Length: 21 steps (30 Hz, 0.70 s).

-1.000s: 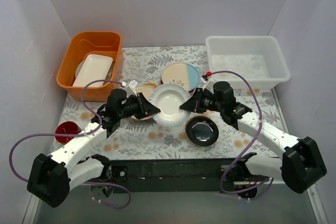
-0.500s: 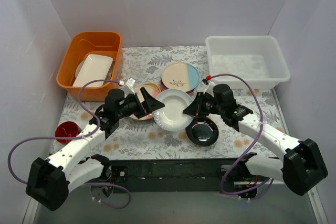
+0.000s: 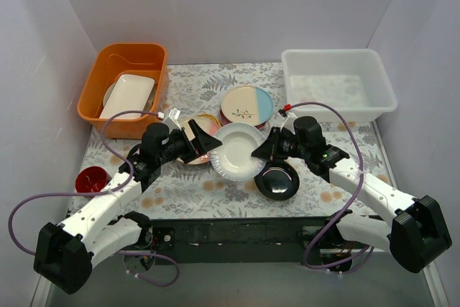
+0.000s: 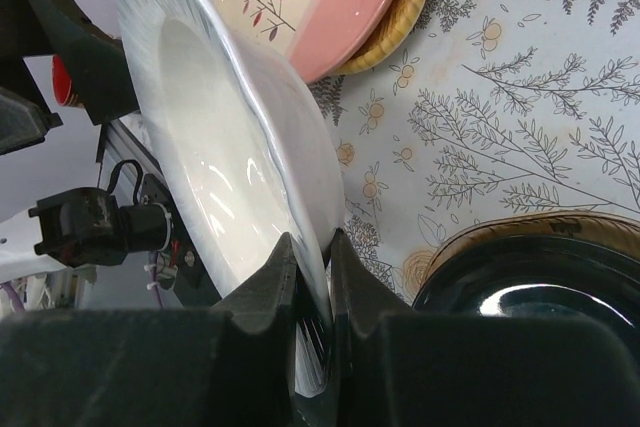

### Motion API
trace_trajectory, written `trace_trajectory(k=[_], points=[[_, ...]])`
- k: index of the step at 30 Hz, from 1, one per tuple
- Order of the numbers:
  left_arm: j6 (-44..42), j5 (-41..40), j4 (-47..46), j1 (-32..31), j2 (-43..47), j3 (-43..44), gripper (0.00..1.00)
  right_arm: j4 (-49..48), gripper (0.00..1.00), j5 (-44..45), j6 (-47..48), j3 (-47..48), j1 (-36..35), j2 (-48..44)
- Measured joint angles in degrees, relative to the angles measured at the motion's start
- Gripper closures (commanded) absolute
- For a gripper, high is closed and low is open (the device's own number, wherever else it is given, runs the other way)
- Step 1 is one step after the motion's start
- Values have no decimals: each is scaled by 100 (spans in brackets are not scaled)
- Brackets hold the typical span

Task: Place the plates into the plastic bin on the countertop
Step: Pick up the plate at the center of the board.

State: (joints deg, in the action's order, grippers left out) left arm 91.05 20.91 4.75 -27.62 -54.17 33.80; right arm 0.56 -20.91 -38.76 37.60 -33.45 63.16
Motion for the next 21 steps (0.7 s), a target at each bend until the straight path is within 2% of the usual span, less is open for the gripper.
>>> trace_trajectory(k=[9, 21], points=[[-79, -243, 229, -7, -92, 315, 2, 282, 99, -68, 103, 249, 221, 334], [-208, -269, 278, -37, -391, 719, 2, 546, 99, -800, 459, 1580, 1587, 1300]])
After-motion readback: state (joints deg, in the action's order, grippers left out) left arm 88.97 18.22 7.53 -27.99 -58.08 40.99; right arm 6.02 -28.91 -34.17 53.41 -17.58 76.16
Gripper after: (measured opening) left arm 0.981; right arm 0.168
